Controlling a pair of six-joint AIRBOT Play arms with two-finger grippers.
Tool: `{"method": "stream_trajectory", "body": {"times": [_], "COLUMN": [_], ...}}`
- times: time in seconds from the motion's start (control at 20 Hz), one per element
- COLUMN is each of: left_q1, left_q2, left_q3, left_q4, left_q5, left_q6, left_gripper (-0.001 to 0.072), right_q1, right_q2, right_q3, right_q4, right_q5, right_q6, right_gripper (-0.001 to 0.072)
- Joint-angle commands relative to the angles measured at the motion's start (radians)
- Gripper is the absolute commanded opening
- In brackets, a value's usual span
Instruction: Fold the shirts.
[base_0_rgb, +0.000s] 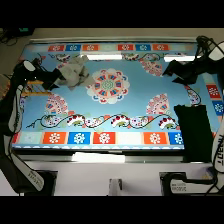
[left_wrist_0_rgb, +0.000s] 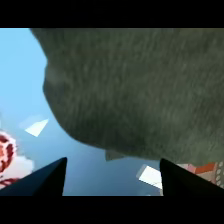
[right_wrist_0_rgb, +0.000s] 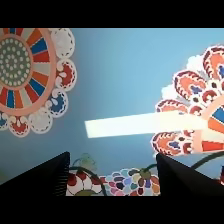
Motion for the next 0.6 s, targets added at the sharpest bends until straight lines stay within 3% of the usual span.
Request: {"method": "stream_trajectory", "body": {"times": [0.0,0.1,0.15,0.2,0.35,0.55], "left_q1": [0.000,-0.007,-0.009,-0.010,-0.015,-0.059], "left_q2": [-0.087,-0.114,-0.120,-0.118,-0.057,0.152], "left_q3": [0.025,0.025,0.025,0.025,0.026,0.026], "left_q4": [-0.143,-0.149,-0.150,-0.150,-0.185,-0.190], "left_q5": [0.128,0.177,0.196,0.205,0.208,0.198], "left_q6": [-0.001,-0.001,-0.001,0.005,0.151,0.437], "left_gripper": [0.0686,0.0649,0.0414,0.0047,0.0032,0.0032], "right_q1": [-0.001,-0.001,-0.001,-0.001,-0.001,-0.001], "right_q2": [-0.001,0.000,0.000,0.002,0.006,0.006], "right_q3": [0.001,0.001,0.001,0.001,0.001,0.002], "right_q4": [0.053,0.103,0.125,0.135,0.135,0.133], "right_q5": [-0.005,0.003,0.007,0.011,0.018,-0.033], "right_q6": [-0.004,-0.006,-0.008,-0.013,-0.033,-0.034], "right_gripper": [0.0546,0.0551,0.0555,0.0556,0.0569,0.0567]}}
